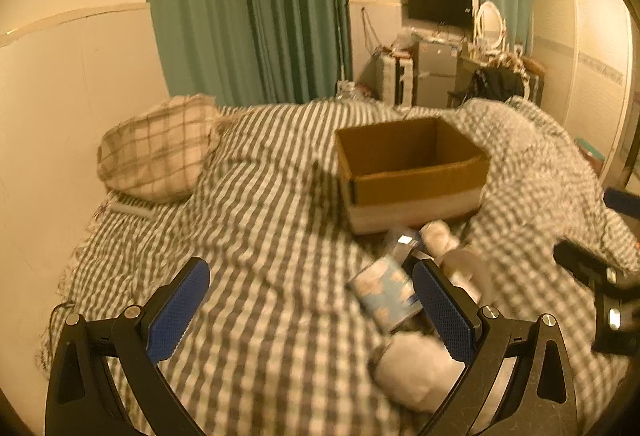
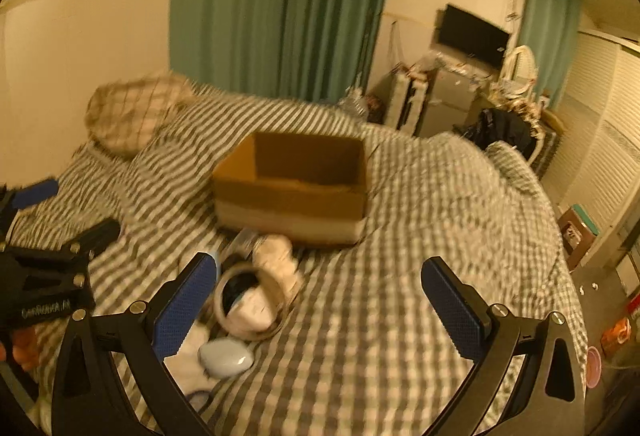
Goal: Organize objects
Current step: 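Grasp the white sock with the right gripper and lift it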
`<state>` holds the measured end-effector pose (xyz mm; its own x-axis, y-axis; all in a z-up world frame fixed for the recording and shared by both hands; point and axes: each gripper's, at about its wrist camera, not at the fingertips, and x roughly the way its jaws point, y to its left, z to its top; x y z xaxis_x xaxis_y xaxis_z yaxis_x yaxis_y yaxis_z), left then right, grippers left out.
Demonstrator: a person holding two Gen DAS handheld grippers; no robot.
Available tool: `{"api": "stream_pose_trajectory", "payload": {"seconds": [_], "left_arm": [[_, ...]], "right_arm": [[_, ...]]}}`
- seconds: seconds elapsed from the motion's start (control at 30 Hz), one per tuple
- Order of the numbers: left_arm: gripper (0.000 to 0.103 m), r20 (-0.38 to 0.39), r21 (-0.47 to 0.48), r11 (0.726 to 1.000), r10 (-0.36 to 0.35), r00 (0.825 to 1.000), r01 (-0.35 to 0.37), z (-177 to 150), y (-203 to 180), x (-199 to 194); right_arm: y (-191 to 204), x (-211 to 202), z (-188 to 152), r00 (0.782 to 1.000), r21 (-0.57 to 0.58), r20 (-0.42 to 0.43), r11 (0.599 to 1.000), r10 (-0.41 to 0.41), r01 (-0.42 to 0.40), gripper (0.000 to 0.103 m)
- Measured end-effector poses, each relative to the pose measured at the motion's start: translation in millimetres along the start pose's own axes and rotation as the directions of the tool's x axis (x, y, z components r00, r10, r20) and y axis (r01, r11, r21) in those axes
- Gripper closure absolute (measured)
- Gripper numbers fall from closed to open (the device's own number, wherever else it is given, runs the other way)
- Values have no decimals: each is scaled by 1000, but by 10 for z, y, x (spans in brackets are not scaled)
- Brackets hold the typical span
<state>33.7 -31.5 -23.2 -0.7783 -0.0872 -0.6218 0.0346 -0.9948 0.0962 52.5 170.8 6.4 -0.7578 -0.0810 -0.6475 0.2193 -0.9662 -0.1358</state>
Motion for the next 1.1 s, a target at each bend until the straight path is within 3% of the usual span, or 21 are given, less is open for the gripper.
{"api": "stream_pose_trajectory", "payload": {"seconds": [0.23, 0.43, 0.53, 0.6, 0.63, 0.7, 0.87, 1.1], "left_arm": [[0, -59, -12, 1000, 10, 998, -10, -245, 148, 136], [0, -66, -19, 1000, 0, 998, -2, -322, 178, 185], [0, -71, -15, 1000, 1, 997, -2, -350, 181, 196], [0, -78, -17, 1000, 2, 997, -4, -352, 182, 204], [0, -80, -20, 1000, 1, 997, -3, -353, 190, 210], [0, -84, -26, 1000, 1, 996, -3, -348, 206, 218], [0, -88, -22, 1000, -1, 996, -1, -329, 178, 248], [0, -111, 17, 998, -59, 992, 61, -262, -114, 384]], "right_arm": [[462, 291, -477, 974, -84, -196, 987, 118, -137, 1], [760, 418, -732, 945, -137, -287, 969, 158, -204, 8], [879, 486, -789, 935, -161, -313, 961, 165, -223, 22], [901, 495, -799, 931, -156, -321, 960, 173, -232, 44], [894, 494, -798, 929, -144, -322, 960, 185, -241, 49], [865, 461, -764, 932, -131, -304, 960, 198, -247, 70], [711, 237, -568, 957, -95, -185, 965, 225, -245, 75], [173, 99, -194, 982, -10, -54, 984, 179, -180, 77]]}}
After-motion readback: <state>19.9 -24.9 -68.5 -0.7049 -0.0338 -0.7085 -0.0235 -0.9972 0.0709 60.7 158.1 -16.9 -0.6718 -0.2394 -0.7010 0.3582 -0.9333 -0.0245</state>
